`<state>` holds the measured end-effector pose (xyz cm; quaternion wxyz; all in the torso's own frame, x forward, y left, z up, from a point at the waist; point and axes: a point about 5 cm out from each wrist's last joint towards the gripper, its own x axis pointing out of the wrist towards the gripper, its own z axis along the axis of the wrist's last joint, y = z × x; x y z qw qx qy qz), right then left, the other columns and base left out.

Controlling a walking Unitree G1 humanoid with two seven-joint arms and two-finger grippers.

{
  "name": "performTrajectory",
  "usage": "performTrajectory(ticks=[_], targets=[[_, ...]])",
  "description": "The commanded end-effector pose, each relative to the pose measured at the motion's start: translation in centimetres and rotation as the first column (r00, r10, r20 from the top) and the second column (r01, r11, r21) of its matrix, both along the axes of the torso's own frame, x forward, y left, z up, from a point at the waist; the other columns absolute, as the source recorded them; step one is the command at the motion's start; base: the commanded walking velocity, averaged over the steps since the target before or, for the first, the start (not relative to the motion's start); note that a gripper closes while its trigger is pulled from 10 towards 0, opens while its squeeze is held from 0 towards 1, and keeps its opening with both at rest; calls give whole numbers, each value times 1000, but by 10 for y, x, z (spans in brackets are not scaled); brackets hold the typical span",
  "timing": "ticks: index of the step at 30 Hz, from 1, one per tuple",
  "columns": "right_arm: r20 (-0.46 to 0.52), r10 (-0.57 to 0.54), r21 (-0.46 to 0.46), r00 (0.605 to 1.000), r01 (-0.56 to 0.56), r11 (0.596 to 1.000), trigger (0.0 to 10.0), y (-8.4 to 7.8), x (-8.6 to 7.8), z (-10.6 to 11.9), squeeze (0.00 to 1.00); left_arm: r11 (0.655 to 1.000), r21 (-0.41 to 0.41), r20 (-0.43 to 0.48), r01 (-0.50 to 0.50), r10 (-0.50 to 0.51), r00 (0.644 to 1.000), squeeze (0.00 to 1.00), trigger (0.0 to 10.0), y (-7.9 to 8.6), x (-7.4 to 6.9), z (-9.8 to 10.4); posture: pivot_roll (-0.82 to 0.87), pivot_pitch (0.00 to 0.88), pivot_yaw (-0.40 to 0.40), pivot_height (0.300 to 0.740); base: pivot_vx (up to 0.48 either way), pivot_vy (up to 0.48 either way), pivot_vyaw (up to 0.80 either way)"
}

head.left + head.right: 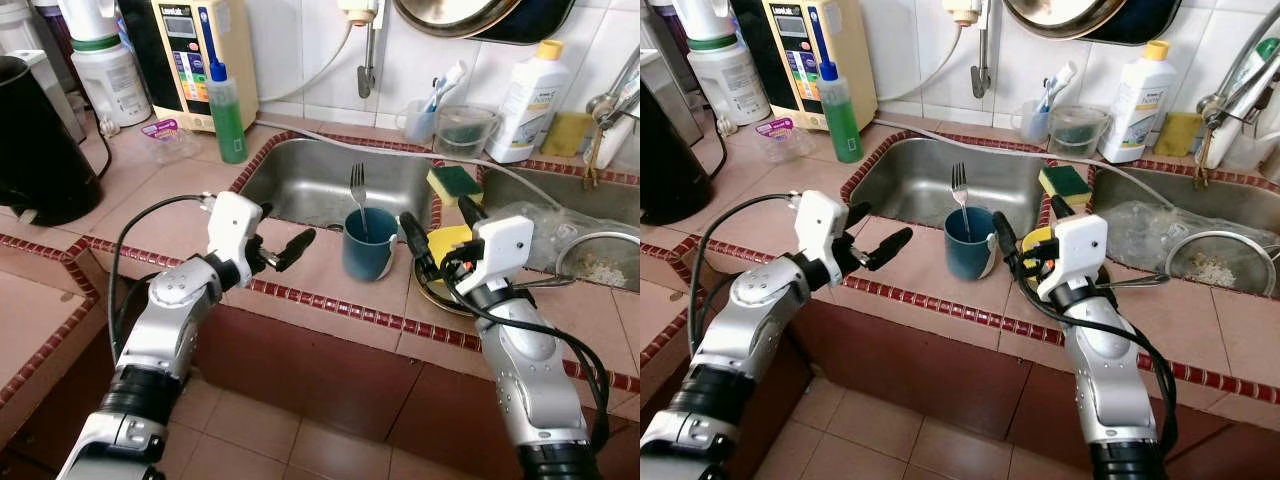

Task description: Kitchen organization

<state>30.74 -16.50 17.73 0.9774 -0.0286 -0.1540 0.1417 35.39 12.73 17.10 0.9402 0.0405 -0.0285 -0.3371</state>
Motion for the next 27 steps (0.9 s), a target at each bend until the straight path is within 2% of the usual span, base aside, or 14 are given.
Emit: performTrajectory(ticks=[1, 14, 27], targets=[[11, -19, 15, 1000, 19, 1000, 10000, -4, -3, 4, 0, 1000, 10, 14, 5, -6, 1000, 0, 10000, 1, 4, 5, -122, 80, 59, 740, 0, 0, 0], [0, -8, 7, 1000, 8, 1000, 10000, -2, -6, 2, 0, 999, 25, 12, 22, -23, 1000, 0, 10000, 6, 12, 8, -112, 88, 61, 740, 0, 0, 0], [-9, 11, 0, 1000, -11, 1000, 10000, 0, -9, 1, 0, 997, 43, 15, 56, -57, 998, 0, 10000, 3, 18, 10, -113, 101, 60, 740, 0, 0, 0]])
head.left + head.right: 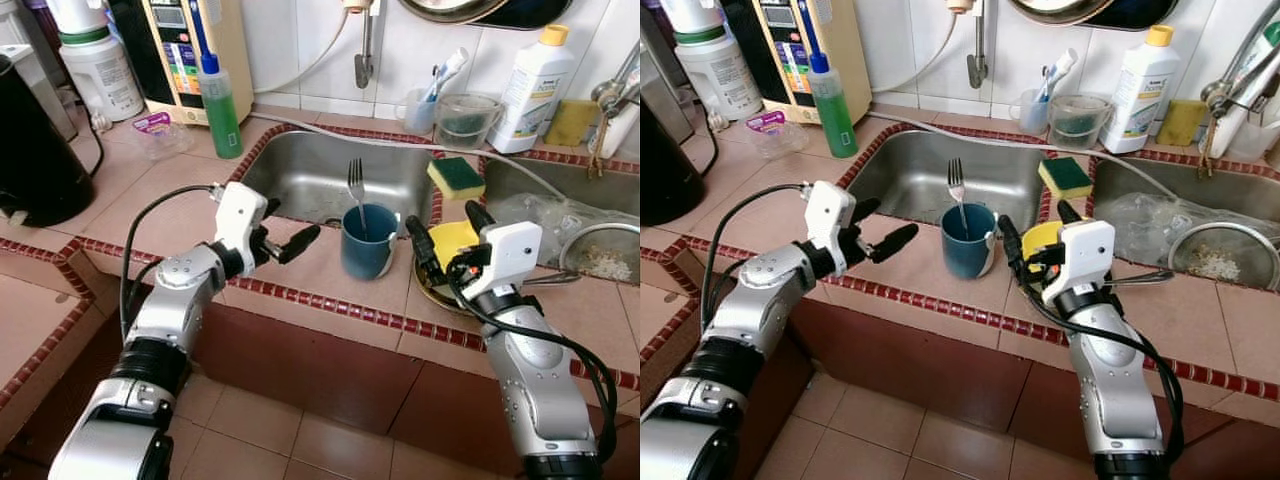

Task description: Kitchen organization

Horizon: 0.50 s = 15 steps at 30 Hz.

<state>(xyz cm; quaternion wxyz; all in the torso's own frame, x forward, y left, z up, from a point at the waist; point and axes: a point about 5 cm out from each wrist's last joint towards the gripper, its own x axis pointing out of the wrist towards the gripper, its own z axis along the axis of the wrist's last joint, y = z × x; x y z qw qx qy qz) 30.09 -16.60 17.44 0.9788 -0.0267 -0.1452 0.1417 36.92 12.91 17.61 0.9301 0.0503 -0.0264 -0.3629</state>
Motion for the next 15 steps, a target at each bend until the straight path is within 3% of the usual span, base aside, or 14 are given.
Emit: performTrajectory(ticks=[1, 15], targets=[[3, 19, -5, 1000, -19, 1000, 10000, 1, -3, 2, 0, 1000, 26, 25, 4, -5, 1000, 0, 10000, 0, 5, 8, -113, 101, 55, 740, 0, 0, 0], [-28, 107, -7, 994, -107, 994, 10000, 13, -16, -3, 0, 999, 13, 43, 47, -48, 998, 0, 10000, -21, 18, 24, -148, 121, 71, 740, 0, 0, 0]])
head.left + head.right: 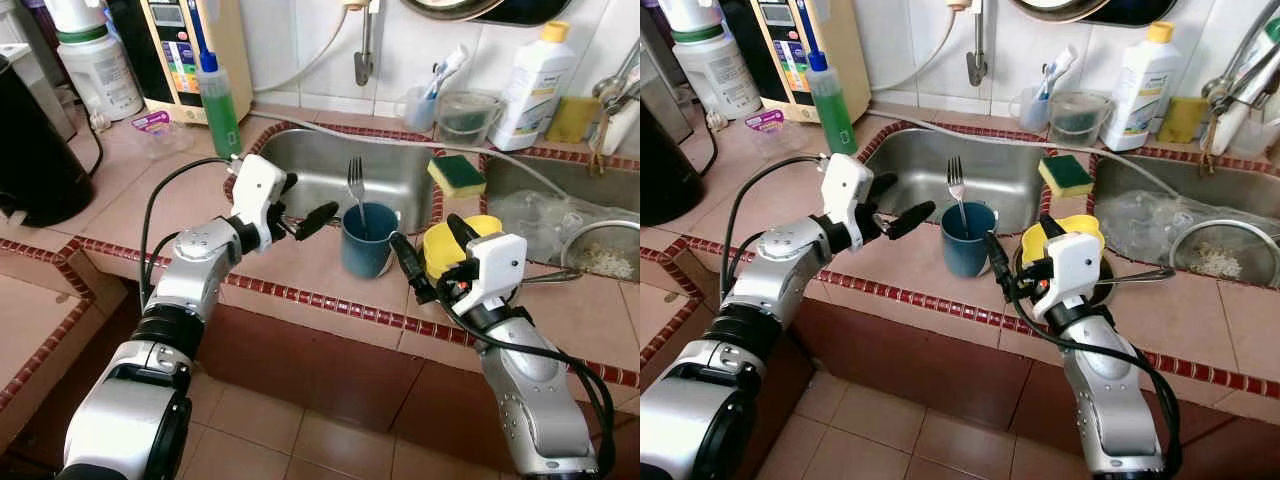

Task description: Kitchen organization

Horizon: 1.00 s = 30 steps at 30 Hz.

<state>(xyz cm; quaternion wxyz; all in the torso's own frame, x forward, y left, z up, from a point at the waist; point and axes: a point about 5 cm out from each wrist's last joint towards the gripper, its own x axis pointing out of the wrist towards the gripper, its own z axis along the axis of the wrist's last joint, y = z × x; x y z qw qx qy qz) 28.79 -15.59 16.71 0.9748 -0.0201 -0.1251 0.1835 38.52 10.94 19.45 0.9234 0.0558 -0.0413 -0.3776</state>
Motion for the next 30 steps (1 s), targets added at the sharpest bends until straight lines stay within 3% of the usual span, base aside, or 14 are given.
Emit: performTrajectory(ticks=[1, 14, 30], targets=[[19, 34, -1, 999, -34, 999, 10000, 5, -6, 6, 0, 1000, 3, 7, 27, -27, 1000, 0, 10000, -5, 2, 7, -153, 130, 77, 740, 0, 0, 0], [68, 124, 21, 990, -126, 992, 10000, 16, -29, 27, 0, 993, -89, -60, 82, -88, 994, 0, 10000, -27, 10, 19, -185, 201, 101, 740, 0, 0, 0], [59, 122, 12, 991, -123, 992, 10000, 15, -29, 30, 0, 993, -92, -38, 81, -84, 996, 0, 10000, -22, 16, 34, -184, 193, 105, 740, 0, 0, 0]])
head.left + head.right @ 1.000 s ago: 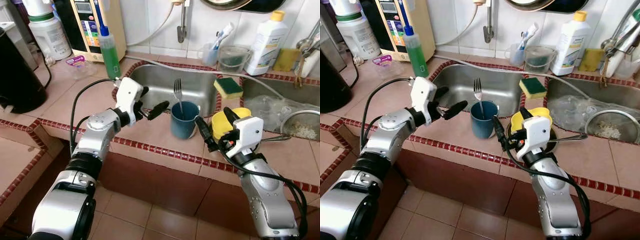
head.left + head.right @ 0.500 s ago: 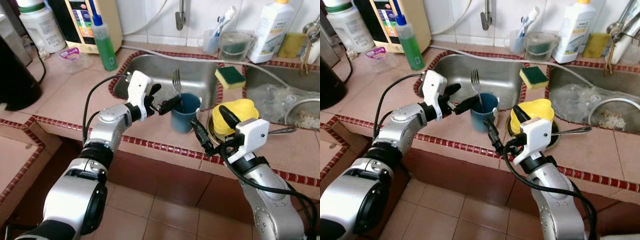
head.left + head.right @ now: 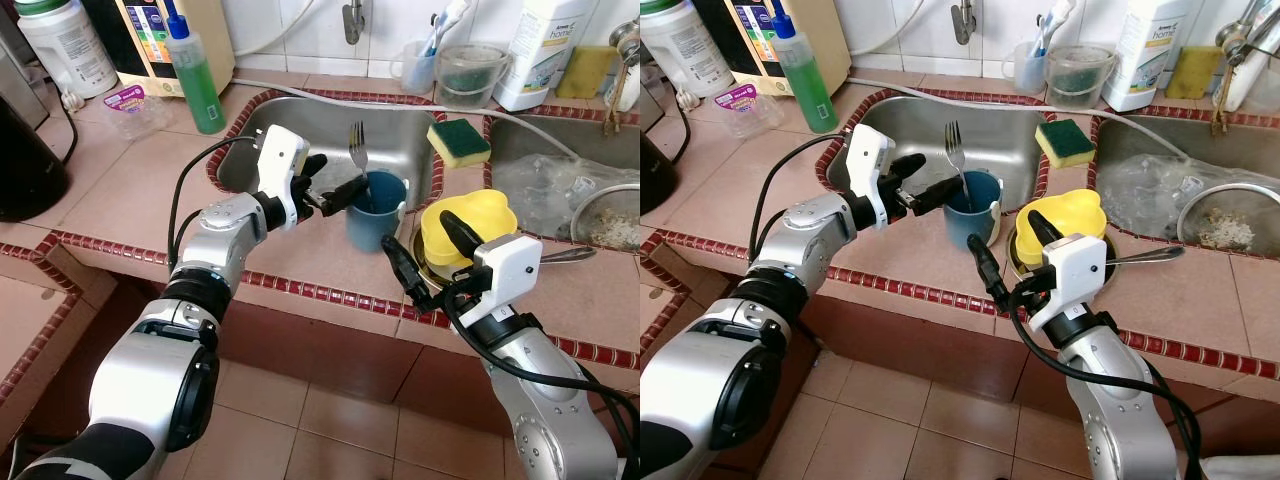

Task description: Kitchen organization

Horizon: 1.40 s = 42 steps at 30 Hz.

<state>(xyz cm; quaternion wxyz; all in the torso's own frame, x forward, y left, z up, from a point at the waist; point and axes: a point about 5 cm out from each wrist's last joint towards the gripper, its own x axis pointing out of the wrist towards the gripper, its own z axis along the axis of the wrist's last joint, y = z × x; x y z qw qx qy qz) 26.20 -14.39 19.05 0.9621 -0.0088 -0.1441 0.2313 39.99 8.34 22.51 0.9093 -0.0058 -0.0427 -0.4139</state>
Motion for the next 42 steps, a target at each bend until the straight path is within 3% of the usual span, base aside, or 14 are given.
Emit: performTrajectory(ticks=[1, 15, 26, 42], targets=[[24, 20, -2, 1000, -20, 1000, 10000, 3, -3, 7, 0, 1000, 22, 10, 0, 0, 1000, 0, 10000, 4, 2, 4, -184, 192, 104, 740, 0, 0, 0], [27, 22, -11, 999, -22, 1000, 10000, 2, 2, 7, 0, 999, 32, 32, 12, -13, 999, 0, 10000, 10, 4, 14, -179, 177, 99, 740, 0, 0, 0], [48, 39, -15, 998, -38, 999, 10000, 3, 10, 12, 0, 998, -36, 31, 42, -40, 999, 0, 10000, 17, 7, 35, -178, 152, 92, 740, 0, 0, 0], [83, 34, 50, 996, -38, 998, 10000, 5, -1, 21, 0, 994, -96, -26, 44, -47, 999, 0, 10000, -5, 9, 42, -207, 171, 122, 740, 0, 0, 0]])
